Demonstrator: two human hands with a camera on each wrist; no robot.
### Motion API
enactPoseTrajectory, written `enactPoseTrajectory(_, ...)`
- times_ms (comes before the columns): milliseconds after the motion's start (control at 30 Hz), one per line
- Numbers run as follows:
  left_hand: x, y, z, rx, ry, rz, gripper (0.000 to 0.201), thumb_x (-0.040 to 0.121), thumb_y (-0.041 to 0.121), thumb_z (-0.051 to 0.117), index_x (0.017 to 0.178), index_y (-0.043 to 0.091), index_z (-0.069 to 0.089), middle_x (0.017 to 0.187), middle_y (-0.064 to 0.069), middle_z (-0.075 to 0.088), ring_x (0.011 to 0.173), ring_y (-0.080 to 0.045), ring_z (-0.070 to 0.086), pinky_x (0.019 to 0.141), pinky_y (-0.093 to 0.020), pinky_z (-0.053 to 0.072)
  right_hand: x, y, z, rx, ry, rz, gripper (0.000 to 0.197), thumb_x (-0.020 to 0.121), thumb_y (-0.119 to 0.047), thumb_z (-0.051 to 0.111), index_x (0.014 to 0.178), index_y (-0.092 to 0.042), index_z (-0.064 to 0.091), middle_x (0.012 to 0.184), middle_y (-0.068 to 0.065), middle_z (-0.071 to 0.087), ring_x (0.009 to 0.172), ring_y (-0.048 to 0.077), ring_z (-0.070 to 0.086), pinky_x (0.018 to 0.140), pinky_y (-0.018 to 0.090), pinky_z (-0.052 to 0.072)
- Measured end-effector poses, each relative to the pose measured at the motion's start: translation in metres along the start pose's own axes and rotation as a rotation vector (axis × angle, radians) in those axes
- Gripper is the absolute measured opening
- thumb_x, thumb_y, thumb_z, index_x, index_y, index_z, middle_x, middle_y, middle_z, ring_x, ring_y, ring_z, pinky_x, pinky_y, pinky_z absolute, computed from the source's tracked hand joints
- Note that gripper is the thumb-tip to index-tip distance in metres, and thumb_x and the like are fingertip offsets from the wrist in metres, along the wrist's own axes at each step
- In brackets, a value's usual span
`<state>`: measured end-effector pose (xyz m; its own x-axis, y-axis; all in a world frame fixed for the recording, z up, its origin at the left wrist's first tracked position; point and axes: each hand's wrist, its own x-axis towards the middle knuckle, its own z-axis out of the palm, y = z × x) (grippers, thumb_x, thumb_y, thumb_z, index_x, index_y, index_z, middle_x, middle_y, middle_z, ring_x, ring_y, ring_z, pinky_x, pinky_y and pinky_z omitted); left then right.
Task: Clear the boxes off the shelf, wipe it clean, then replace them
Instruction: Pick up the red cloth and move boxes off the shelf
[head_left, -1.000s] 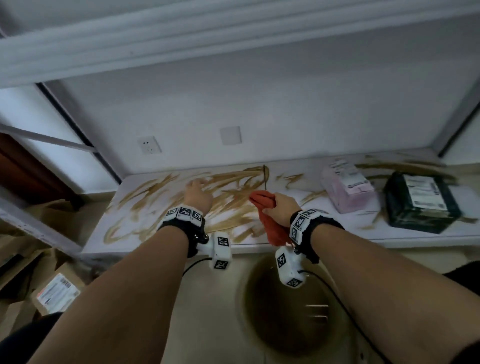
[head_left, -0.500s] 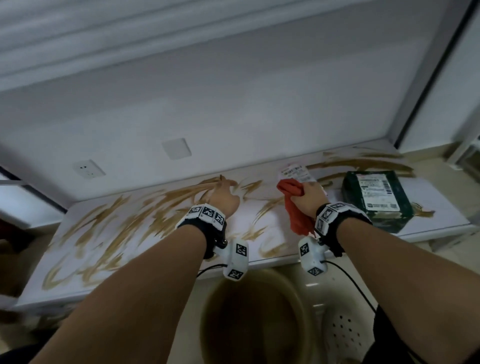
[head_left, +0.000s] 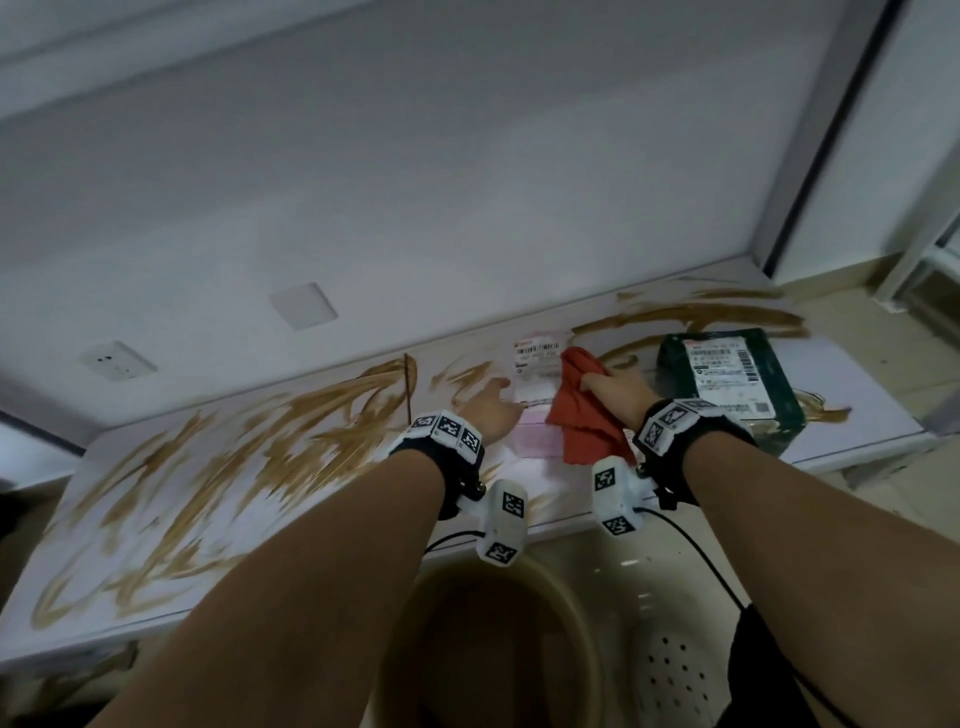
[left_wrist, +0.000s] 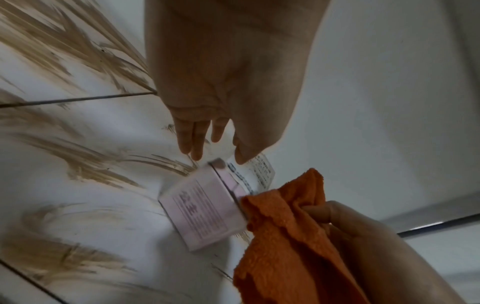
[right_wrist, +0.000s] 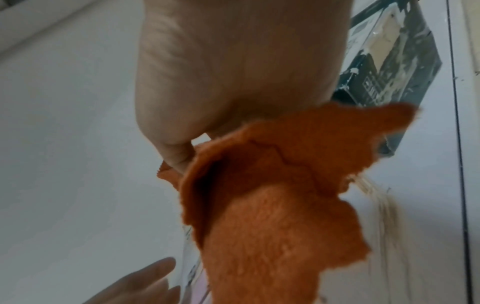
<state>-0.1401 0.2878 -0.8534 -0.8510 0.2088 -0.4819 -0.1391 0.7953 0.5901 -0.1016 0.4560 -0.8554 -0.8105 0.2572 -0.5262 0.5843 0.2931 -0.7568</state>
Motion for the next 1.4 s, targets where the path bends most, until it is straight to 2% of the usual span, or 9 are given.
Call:
enactPoseTrajectory(200,0.011,-0.004,0.008,0.062,0.017,0.015,0.068,0.092,0.035,0.055,0.148,0.011,0.024,0.144,-0.013,0.042,0.128,-0.028,0.048,0.106,-0.033,0.039,-0.01,-0.002,0.015,0.008,-0.079,0.02,0.044,0.084,-0.029,0.05,0.123,-0.009,0.056,0.118,0.015,0.061,0.103,0.031,0.058,0.089,0.035,0.045)
enactPoseTrajectory(333,0.011,-0.009,0.014,0.177,0.069,0.066,0.092,0.074,0.046,0.071,0.147,0.017,0.025,0.141,-0.013,0.045,0.124,-0.029,0.05,0.103,-0.036,0.043,-0.016,-0.007,0.025,0.024,-0.131,0.029,0.04,0.081,-0.027,0.05,0.115,-0.006,0.06,0.112,0.017,0.064,0.093,0.03,0.059,0.082,0.034,0.045)
enactPoseTrajectory(433,0.011,-0.017,0.017,0.226,0.107,0.057,0.105,0.061,0.064,0.064,0.147,0.021,0.022,0.14,-0.018,0.043,0.127,-0.034,0.046,0.105,-0.044,0.04,-0.02,-0.008,0.032,-0.013,-0.165,0.021,0.038,0.08,-0.027,0.051,0.111,-0.006,0.061,0.109,0.018,0.065,0.087,0.028,0.059,0.077,0.032,0.044)
enactPoseTrajectory(600,0.005,-0.028,0.001,0.251,0.087,0.038,0.102,0.053,0.052,0.062,0.145,0.03,0.022,0.13,-0.019,0.05,0.113,-0.036,0.055,0.096,-0.044,0.048,-0.026,-0.012,0.04,0.003,-0.066,-0.021,0.038,0.087,-0.028,0.049,0.117,-0.008,0.06,0.111,0.015,0.065,0.096,0.029,0.061,0.08,0.03,0.046)
enactPoseTrajectory(733,-0.009,-0.048,-0.026,0.277,0.148,0.075,0.087,0.071,0.031,0.071,0.144,0.033,0.023,0.135,-0.017,0.041,0.117,-0.036,0.049,0.101,-0.041,0.044,-0.037,-0.02,0.048,-0.059,0.01,-0.089,0.042,0.092,-0.031,0.044,0.13,-0.015,0.054,0.128,0.013,0.058,0.113,0.031,0.056,0.093,0.028,0.043)
enactPoseTrajectory(867,-0.029,-0.075,-0.058,0.274,0.214,0.067,0.085,0.076,0.03,0.069,0.145,0.034,0.021,0.135,-0.019,0.04,0.122,-0.036,0.045,0.101,-0.04,0.041,-0.058,-0.037,0.07,-0.206,0.002,-0.129,0.04,0.092,-0.034,0.047,0.124,-0.012,0.055,0.124,0.015,0.06,0.109,0.032,0.058,0.094,0.031,0.045)
enactPoseTrajectory(1167,-0.112,-0.171,-0.131,0.136,0.316,-0.027,0.094,0.059,0.043,0.069,0.141,0.038,0.023,0.133,-0.013,0.046,0.113,-0.034,0.052,0.093,-0.046,0.05,-0.131,-0.081,0.149,-0.308,-0.115,-0.309,0.046,0.095,-0.021,0.048,0.14,-0.018,0.041,0.141,0.008,0.047,0.125,0.028,0.048,0.093,0.019,0.034)
enactPoseTrajectory(1300,-0.164,-0.236,-0.163,0.102,0.409,-0.103,0.083,0.071,0.027,0.072,0.142,0.029,0.029,0.135,-0.017,0.041,0.118,-0.033,0.049,0.1,-0.041,0.044,-0.167,-0.107,0.208,-0.409,-0.191,-0.447,0.044,0.095,-0.017,0.046,0.139,-0.017,0.043,0.145,0.007,0.043,0.128,0.025,0.046,0.097,0.022,0.035)
enactPoseTrajectory(1400,-0.207,-0.29,-0.187,0.0,0.472,-0.21,0.083,0.067,0.033,0.072,0.139,0.033,0.03,0.129,-0.015,0.046,0.11,-0.032,0.055,0.096,-0.038,0.047,-0.192,-0.124,0.257,-0.481,-0.273,-0.512,0.047,0.094,-0.011,0.045,0.141,-0.017,0.04,0.147,0.0,0.041,0.128,0.022,0.046,0.088,0.016,0.034)
